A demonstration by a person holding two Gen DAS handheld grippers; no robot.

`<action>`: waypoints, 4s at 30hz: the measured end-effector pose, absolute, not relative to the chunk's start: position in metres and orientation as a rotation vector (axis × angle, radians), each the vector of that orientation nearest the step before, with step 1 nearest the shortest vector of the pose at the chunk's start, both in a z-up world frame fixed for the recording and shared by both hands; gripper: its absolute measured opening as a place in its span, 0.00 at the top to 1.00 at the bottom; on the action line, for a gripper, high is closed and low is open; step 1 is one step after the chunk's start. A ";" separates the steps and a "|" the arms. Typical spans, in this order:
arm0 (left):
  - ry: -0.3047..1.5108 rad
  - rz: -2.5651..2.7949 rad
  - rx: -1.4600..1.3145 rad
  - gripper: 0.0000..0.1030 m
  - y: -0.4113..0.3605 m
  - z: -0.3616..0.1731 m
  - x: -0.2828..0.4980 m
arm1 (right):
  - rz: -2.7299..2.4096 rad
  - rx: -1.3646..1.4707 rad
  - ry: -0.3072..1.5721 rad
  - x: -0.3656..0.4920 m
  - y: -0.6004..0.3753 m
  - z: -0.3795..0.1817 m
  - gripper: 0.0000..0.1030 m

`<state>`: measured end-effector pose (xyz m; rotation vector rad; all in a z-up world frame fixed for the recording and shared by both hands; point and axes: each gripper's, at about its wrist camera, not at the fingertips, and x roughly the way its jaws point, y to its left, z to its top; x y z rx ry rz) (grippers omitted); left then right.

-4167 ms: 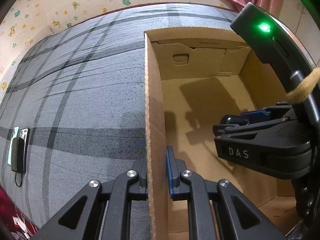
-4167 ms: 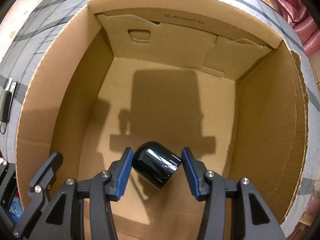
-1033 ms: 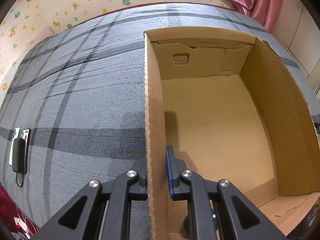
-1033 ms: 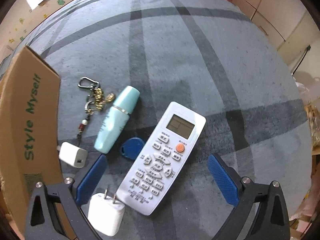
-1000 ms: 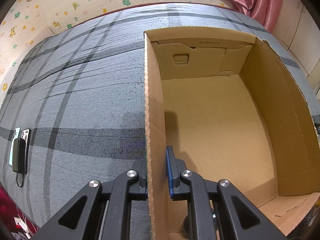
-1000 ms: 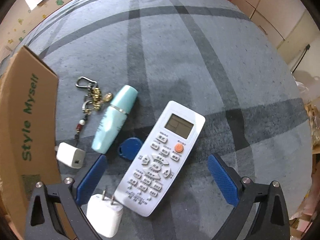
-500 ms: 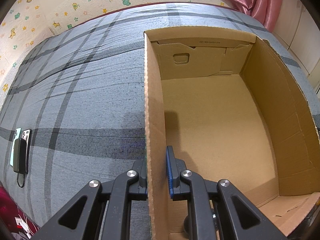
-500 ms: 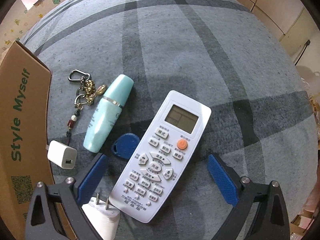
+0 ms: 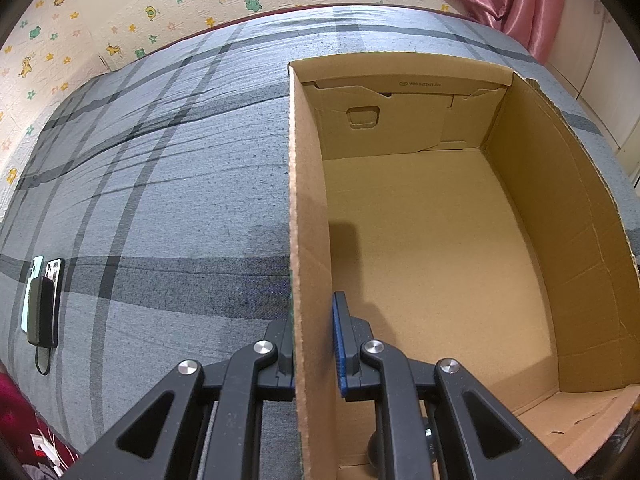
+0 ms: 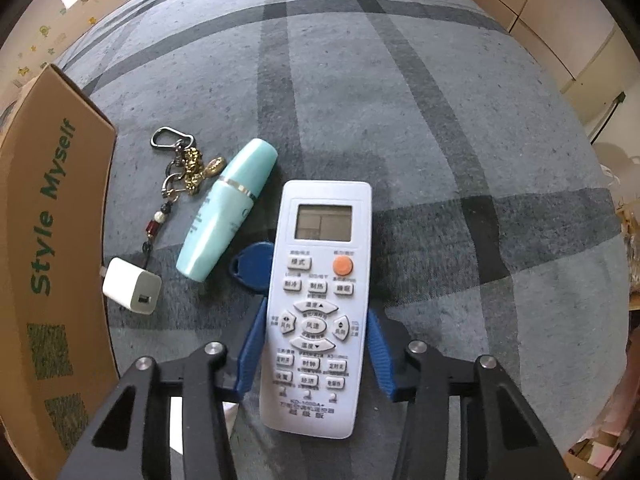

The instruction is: Organize rigid objects

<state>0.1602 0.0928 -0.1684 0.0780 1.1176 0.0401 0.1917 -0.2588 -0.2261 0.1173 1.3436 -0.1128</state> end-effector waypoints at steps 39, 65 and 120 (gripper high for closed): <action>1.119 0.038 0.078 0.87 0.093 -0.169 0.161 | -0.029 0.021 1.234 0.188 -0.228 -0.131 0.52; 1.122 0.038 0.076 0.87 0.092 -0.169 0.160 | 0.133 -0.057 1.160 0.210 -0.136 -0.080 0.52; 1.132 0.030 0.049 0.87 0.098 -0.175 0.161 | 0.321 -0.108 1.437 0.252 -0.004 -0.218 0.52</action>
